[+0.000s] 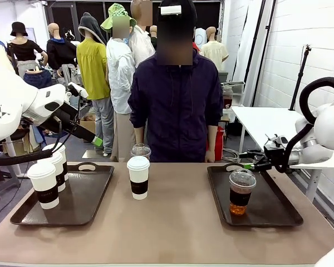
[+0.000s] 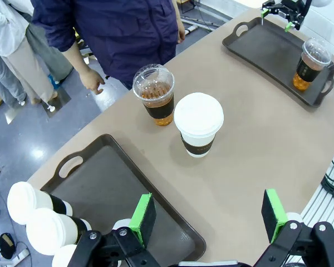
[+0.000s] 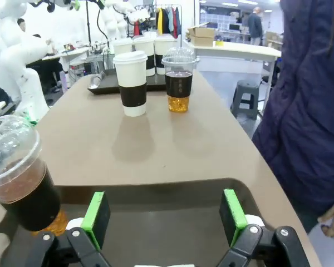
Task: Distribute the coffee onto the tray.
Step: Pick up another iced Americano from the middle of the table and place it on the right Handle tray.
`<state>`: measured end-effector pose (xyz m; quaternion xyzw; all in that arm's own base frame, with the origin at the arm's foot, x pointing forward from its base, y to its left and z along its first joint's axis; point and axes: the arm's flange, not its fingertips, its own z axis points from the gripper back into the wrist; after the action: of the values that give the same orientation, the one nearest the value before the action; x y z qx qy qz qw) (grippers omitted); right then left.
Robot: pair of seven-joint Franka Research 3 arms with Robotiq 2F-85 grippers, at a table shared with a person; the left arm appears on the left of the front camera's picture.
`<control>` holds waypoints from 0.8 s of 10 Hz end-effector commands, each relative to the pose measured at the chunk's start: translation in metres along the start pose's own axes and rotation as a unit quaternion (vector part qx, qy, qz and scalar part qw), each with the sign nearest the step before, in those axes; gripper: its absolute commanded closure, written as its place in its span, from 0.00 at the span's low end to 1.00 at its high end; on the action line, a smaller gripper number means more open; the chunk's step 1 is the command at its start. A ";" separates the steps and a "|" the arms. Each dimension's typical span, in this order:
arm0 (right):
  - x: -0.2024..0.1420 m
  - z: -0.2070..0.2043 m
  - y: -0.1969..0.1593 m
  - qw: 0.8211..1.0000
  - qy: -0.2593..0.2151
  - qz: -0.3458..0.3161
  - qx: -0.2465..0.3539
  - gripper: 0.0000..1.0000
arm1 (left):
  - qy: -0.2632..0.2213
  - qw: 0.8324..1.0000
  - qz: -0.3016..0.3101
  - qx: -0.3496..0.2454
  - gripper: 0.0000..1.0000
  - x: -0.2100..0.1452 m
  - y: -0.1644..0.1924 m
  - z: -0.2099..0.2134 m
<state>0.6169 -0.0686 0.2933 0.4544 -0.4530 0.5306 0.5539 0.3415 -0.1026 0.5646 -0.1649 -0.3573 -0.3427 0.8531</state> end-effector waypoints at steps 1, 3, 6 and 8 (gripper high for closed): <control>-0.001 -0.011 -0.028 1.000 -0.017 -0.012 0.015 0.00 | -0.001 1.000 0.002 -0.004 0.00 -0.001 0.002 0.000; 0.001 -0.037 -0.037 0.999 -0.033 -0.034 0.005 0.00 | -0.001 1.000 0.002 -0.004 0.00 -0.001 0.002 0.000; 0.006 -0.069 -0.040 0.998 -0.033 -0.040 0.034 0.00 | -0.001 1.000 0.002 -0.004 0.00 -0.001 0.002 0.000; 0.008 -0.081 -0.035 0.998 -0.030 -0.046 0.040 0.00 | -0.001 1.000 0.002 -0.004 0.00 -0.001 0.002 0.000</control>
<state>0.6488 0.0099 0.2844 0.5111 -0.4330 0.5148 0.5351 0.3415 -0.1026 0.5645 -0.1649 -0.3572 -0.3427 0.8531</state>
